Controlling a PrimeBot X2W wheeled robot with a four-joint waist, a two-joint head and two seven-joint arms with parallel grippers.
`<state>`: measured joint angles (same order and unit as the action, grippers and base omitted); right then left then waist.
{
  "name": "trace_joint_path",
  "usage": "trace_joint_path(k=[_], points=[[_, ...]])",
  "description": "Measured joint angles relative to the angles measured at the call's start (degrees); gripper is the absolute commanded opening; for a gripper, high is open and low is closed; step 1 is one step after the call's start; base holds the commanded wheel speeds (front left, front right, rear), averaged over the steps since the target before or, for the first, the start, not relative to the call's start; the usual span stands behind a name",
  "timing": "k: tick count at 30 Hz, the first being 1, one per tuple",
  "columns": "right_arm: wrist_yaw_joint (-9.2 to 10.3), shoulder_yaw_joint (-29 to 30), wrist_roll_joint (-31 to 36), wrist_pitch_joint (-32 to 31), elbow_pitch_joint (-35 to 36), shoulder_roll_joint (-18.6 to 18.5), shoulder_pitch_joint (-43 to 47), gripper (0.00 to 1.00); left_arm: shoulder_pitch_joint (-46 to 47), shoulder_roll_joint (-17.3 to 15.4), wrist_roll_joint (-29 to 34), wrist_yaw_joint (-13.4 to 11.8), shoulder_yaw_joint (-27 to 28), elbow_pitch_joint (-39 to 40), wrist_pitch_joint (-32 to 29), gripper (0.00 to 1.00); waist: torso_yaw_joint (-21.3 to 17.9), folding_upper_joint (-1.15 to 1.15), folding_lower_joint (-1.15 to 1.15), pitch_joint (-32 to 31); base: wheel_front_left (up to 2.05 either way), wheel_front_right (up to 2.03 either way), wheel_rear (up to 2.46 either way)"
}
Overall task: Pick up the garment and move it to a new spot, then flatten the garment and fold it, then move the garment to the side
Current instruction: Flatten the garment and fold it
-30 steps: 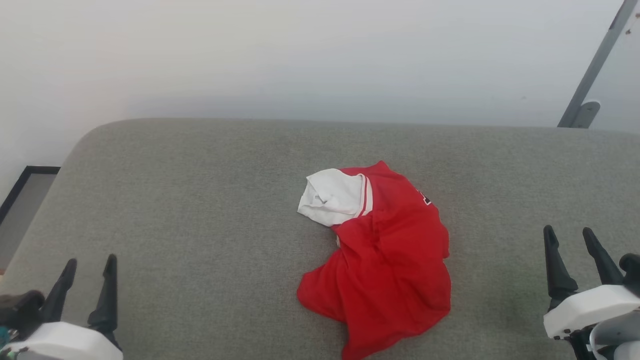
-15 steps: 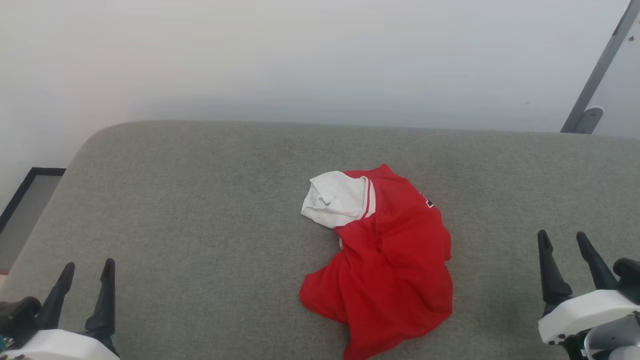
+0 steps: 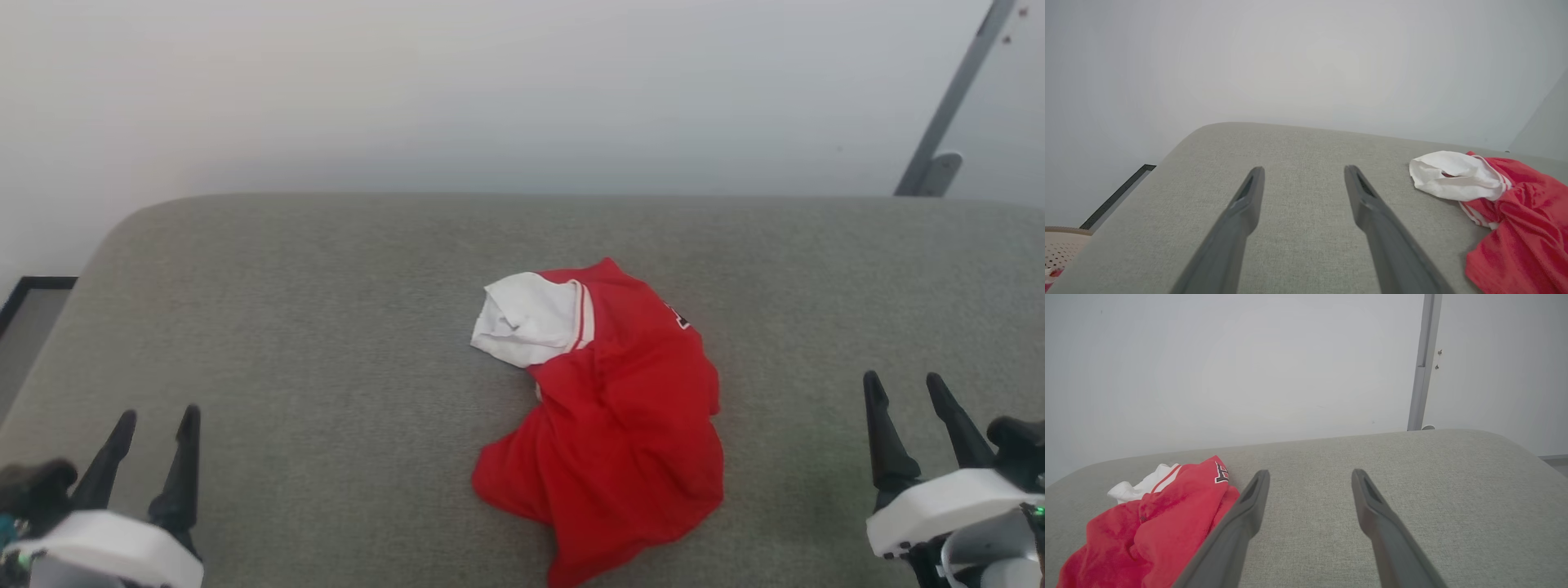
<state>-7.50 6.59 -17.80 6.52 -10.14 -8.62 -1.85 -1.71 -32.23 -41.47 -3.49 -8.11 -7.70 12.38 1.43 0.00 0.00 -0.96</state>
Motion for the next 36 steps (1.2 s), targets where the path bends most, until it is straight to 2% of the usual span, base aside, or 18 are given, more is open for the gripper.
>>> trace_joint_path(k=[11,22,31,36], points=[[0.00,-1.71,-0.51,0.88,-0.09,0.35,-3.92,1.00,10.50,-1.46,-1.30,1.80,-3.08,1.77,-8.89,1.00,-4.30,0.00,0.00,4.36,0.00,0.00,0.00],[0.00,-4.27,-1.94,4.49,-3.45,1.91,-9.15,1.00,27.25,-3.30,-2.65,4.41,-7.23,-0.16,-23.47,1.00,-11.02,0.00,0.00,11.84,0.00,0.00,0.00],[0.00,-6.09,-3.38,7.01,-6.99,2.27,-12.43,1.00,38.02,-1.88,-3.63,6.11,-13.45,-7.66,-36.77,1.00,-15.47,0.00,0.00,16.99,0.00,0.00,0.00],[0.00,-6.80,-3.98,7.65,-8.47,2.48,-13.63,1.00,41.75,0.03,-4.02,5.15,-16.72,-11.89,-45.33,1.00,-16.61,0.00,0.00,19.17,0.00,0.00,0.00]])
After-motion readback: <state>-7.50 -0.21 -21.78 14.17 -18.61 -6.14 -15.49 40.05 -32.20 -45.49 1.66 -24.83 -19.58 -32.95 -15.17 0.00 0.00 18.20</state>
